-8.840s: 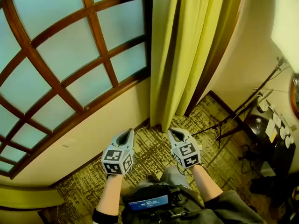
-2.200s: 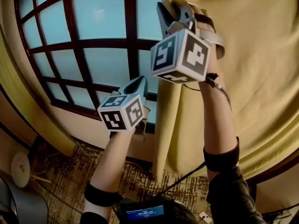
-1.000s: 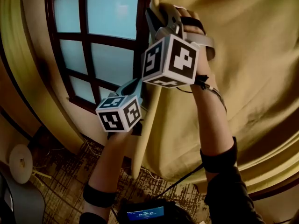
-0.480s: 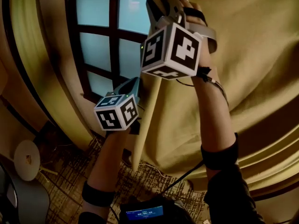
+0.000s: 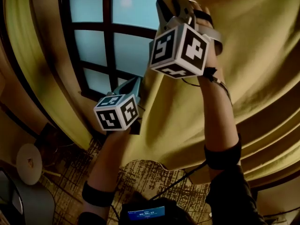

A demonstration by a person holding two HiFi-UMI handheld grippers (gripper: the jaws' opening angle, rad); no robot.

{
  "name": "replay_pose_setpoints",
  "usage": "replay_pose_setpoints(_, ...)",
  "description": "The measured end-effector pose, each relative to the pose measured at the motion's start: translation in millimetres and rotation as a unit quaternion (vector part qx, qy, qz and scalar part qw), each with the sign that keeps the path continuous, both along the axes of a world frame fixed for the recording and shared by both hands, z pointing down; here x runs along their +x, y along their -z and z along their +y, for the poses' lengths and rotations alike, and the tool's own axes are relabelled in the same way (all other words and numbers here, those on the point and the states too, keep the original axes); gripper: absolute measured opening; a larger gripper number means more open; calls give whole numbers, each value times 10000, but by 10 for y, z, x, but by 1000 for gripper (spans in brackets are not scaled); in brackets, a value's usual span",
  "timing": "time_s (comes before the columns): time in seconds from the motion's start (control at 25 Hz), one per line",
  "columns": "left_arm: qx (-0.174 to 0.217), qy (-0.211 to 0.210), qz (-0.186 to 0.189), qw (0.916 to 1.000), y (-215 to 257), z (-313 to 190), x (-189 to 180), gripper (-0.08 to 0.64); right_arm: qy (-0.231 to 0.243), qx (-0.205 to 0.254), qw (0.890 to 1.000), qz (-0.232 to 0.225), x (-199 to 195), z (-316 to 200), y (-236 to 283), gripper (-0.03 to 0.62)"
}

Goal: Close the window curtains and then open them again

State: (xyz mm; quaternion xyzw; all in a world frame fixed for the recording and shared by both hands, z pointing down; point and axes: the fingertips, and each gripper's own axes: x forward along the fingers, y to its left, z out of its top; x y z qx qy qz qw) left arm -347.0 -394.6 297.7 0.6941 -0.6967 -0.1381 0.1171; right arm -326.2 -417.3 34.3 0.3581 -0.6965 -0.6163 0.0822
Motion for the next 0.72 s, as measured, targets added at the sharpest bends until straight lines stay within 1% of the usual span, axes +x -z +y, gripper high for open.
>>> replay_pose_setpoints(0.2,-128,-66,-108,9998,-110,-13,337,5,-93,-121,9998,-105,375,-107,-137,31)
replay_pose_setpoints(0.32,-229,-95,-159,9996,-169,30,582,5,-113,-193,9996,-183,639,-71,-183,31)
replay_pose_setpoints(0.52,-347,-333,-308,9984,-258,19,1120,5,-289,-310,9989,-209,1115,-105,-312,31)
replay_pose_setpoints(0.64,-394,-420,-344,9977,-292,74,1348,5,-362,-373,9985,-179,1321,-85,-360,31)
replay_pose_setpoints(0.72,-432,-453,-358,9974,-316,155,1468,5,-318,-464,9982,-226,1427,-29,-362,38)
